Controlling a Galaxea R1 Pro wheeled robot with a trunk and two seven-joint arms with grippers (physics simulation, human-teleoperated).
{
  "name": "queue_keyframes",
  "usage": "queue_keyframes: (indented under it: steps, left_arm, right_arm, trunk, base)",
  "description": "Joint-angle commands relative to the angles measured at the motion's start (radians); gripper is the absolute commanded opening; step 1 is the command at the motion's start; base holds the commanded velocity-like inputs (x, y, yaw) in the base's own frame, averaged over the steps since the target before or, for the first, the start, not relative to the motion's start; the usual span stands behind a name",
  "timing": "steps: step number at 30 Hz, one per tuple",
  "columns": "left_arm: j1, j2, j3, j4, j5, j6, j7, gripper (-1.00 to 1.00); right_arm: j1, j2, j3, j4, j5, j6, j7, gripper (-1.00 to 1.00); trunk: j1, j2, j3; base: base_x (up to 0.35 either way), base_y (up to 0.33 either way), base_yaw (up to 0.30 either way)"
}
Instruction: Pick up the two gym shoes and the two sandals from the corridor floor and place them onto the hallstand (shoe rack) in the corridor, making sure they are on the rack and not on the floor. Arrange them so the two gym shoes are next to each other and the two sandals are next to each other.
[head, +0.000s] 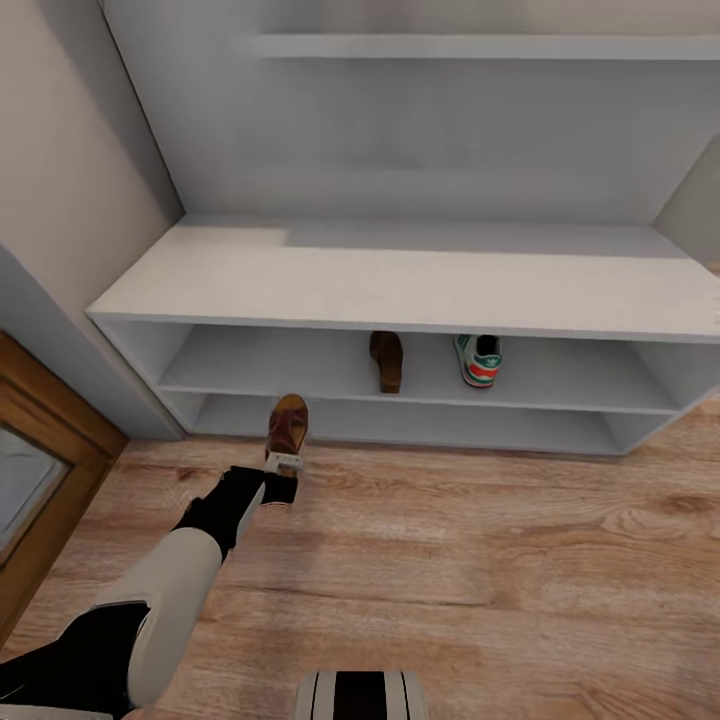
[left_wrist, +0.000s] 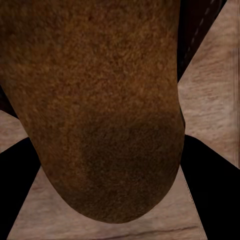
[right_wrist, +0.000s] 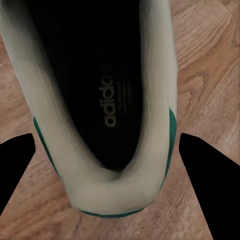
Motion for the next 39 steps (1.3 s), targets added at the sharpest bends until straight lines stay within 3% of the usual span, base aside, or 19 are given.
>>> queue_keyframes:
  steps: [1,12,13,15,20,36,39]
  left_arm:
    - [-0.002,-0.002,0.008,-0.008,-0.011,0.01,-0.008,-1.0]
    - [-0.058,-0.046,0.004,-0.02,-0.007,0.073,-0.024,-1.0]
    - [-0.167,-0.047,0.004,-0.02,-0.007,0.425,-0.035,-1.0]
    - [-0.196,-0.047,0.004,-0.02,-0.007,0.472,-0.055,-1.0]
    - [-0.222,-0.046,0.003,-0.017,-0.007,0.51,-0.072,-1.0]
    - [-0.212,-0.047,0.003,0.001,-0.011,0.521,-0.073,-1.0]
    - [-0.21,-0.049,-0.036,0.002,-0.012,0.521,-0.073,-1.0]
  right_arm:
    - [0.0,0.0,0.002,0.001,-0.011,-0.004,0.0,-1.0]
    - [0.0,0.001,0.002,0.001,-0.011,-0.003,0.0,-1.0]
    - [0.0,0.001,0.002,0.001,-0.011,-0.003,0.0,-1.0]
    - [0.0,0.0,0.002,0.001,-0.011,-0.003,0.0,-1.0]
    - [0.0,0.0,0.002,0.001,-0.011,-0.003,0.0,-1.0]
    - [0.0,-0.002,0.002,0.001,-0.011,-0.004,-0.001,-1.0]
    - [0.0,-0.002,0.002,0.001,-0.011,-0.003,0.0,-1.0]
  trunk:
    - [0.0,0.0,0.005]
    - [-0.005,0.003,0.063]
    - [-0.006,0.003,0.068]
    - [-0.007,0.003,0.076]
    - [-0.007,0.004,0.08]
    - [-0.007,0.004,0.08]
    - [-0.007,0.004,0.08]
  base:
    - [0.0,0.0,0.0]
    - [0.0,0.0,0.0]
    - [0.0,0.0,0.0]
    - [0.0,0.0,0.0]
    - [0.0,0.0,0.0]
    - [0.005,0.0,0.0]
    - [0.233,-0.014,0.0]
